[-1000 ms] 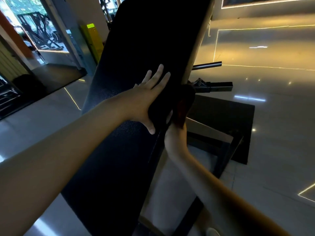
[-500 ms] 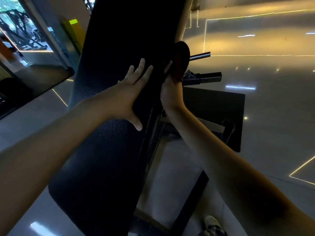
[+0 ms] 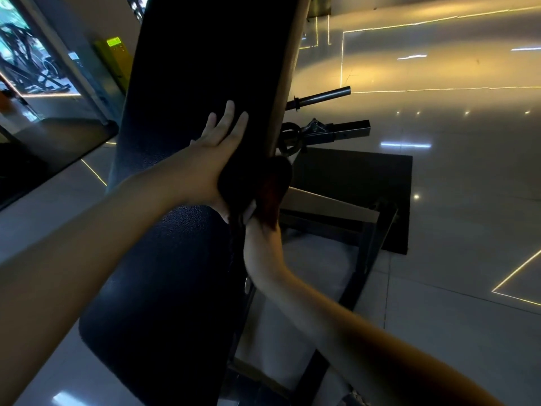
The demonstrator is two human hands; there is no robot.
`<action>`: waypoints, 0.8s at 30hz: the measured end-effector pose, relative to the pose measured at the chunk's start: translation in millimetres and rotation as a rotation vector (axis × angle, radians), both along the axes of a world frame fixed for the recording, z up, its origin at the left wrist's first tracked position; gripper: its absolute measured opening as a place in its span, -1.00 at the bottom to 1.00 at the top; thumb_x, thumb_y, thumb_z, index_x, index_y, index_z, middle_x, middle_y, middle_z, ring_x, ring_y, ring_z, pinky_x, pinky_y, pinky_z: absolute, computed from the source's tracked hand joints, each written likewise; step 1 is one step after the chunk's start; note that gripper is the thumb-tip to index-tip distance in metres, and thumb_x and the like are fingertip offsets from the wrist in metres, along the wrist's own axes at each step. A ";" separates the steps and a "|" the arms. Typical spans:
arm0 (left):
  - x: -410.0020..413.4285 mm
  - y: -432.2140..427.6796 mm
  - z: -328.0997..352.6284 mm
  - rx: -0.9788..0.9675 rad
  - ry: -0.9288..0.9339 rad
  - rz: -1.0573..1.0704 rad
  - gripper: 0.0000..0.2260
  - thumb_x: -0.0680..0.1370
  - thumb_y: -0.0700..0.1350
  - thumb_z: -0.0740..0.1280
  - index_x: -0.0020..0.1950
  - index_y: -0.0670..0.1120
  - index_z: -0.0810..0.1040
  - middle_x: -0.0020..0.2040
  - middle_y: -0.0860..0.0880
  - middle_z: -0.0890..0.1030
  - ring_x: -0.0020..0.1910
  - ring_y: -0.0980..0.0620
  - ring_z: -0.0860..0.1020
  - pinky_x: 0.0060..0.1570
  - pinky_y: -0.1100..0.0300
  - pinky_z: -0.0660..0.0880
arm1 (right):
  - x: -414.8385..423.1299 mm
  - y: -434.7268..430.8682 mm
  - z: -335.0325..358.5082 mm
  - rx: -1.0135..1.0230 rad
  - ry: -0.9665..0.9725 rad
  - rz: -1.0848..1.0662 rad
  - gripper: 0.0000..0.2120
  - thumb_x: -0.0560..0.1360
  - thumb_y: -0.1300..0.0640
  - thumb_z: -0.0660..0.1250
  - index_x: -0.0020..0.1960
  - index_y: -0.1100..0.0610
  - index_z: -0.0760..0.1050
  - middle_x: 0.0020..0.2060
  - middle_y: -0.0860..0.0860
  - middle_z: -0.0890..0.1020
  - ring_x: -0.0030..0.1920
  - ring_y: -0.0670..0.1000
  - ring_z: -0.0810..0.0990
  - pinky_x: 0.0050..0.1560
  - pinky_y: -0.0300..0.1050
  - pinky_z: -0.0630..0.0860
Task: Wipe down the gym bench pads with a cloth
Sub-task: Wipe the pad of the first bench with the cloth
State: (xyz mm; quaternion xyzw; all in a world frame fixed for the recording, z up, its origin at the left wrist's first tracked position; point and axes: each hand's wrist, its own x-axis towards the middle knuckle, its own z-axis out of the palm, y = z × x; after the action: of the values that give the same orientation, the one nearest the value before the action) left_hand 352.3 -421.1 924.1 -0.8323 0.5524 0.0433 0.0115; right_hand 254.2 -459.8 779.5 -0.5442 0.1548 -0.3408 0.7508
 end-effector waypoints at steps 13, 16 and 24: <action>2.6 0.5 -1.6 0.007 0.009 -0.017 0.42 0.08 0.05 0.67 0.51 0.09 -0.42 0.37 0.14 -0.58 0.48 -0.02 -0.42 0.47 -0.31 -0.02 | 30.2 -40.6 38.0 0.164 0.206 -0.073 -0.44 0.62 -0.22 0.05 0.48 0.10 0.26 0.34 0.08 0.47 0.34 0.07 0.43 0.37 -0.05 0.31; 1.7 0.1 -0.8 0.020 0.025 -0.018 0.41 0.10 0.04 0.66 0.49 0.09 -0.44 0.36 0.14 -0.60 0.47 -0.01 -0.44 0.47 -0.30 -0.09 | 33.5 -62.1 53.2 0.123 0.193 -0.075 -0.52 0.64 -0.13 0.07 0.39 0.15 0.37 0.19 0.09 0.56 0.21 0.06 0.52 0.24 -0.02 0.42; -1.6 -0.9 2.0 0.027 0.005 0.000 0.42 0.09 0.03 0.66 0.51 0.06 -0.42 0.40 0.10 -0.57 0.48 -0.07 -0.42 0.46 -0.33 -0.05 | 21.6 -23.9 36.9 -0.150 0.300 -0.155 -0.64 0.66 0.16 0.09 0.40 0.29 0.30 0.30 0.22 0.46 0.33 0.03 0.44 0.23 -0.39 0.31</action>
State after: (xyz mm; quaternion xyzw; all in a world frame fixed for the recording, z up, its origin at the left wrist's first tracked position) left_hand 350.7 -421.9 926.0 -0.8321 0.5517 0.0529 0.0215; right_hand 275.8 -483.7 816.4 -0.6299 0.2805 -0.3231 0.6482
